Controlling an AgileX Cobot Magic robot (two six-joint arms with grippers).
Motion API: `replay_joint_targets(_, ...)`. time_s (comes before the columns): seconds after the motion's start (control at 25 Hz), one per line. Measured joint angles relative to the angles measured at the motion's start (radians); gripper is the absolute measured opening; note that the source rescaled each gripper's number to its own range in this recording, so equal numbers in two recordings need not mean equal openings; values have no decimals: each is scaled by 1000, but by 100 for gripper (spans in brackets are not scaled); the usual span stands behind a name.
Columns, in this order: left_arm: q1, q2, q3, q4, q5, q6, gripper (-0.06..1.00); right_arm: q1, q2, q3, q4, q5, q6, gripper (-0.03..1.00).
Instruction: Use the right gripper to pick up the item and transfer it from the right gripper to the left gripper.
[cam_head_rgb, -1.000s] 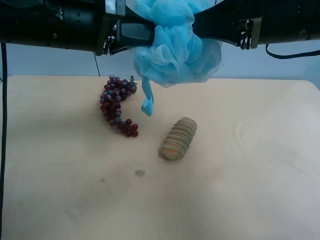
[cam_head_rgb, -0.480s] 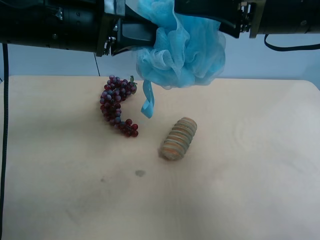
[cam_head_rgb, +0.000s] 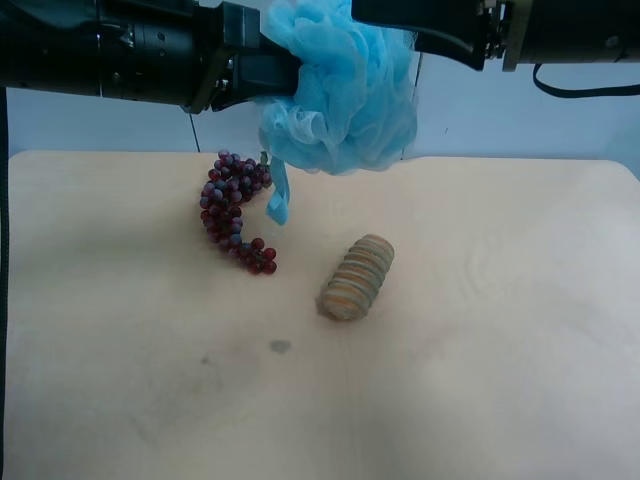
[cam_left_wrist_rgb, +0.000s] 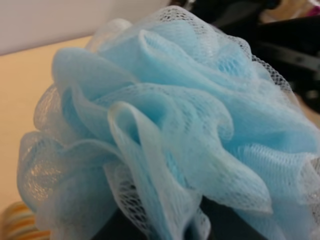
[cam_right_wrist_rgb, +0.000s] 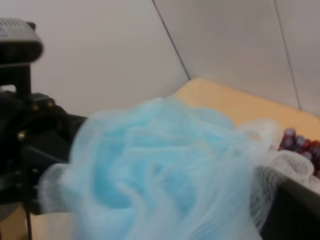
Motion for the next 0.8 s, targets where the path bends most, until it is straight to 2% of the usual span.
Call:
replay_joint_targets(0.16, 4, -12, 0, 18, -116, 4, 1, 0, -50, 0, -13, -44, 0, 97)
replay_joint_targets(0.28, 39, -22, 0, 30, -167, 7, 1, 0, -79, 0, -35, -72, 2, 97)
replay_joint_targets(0.52, 181, -24, -3, 70, -195, 8, 1, 0, -91, 0, -88, -100, 24, 97)
replay_joint_targets(0.8, 349, -24, -4, 139, -266, 18, 1, 0, -91, 0, -176, -175, 73, 97)
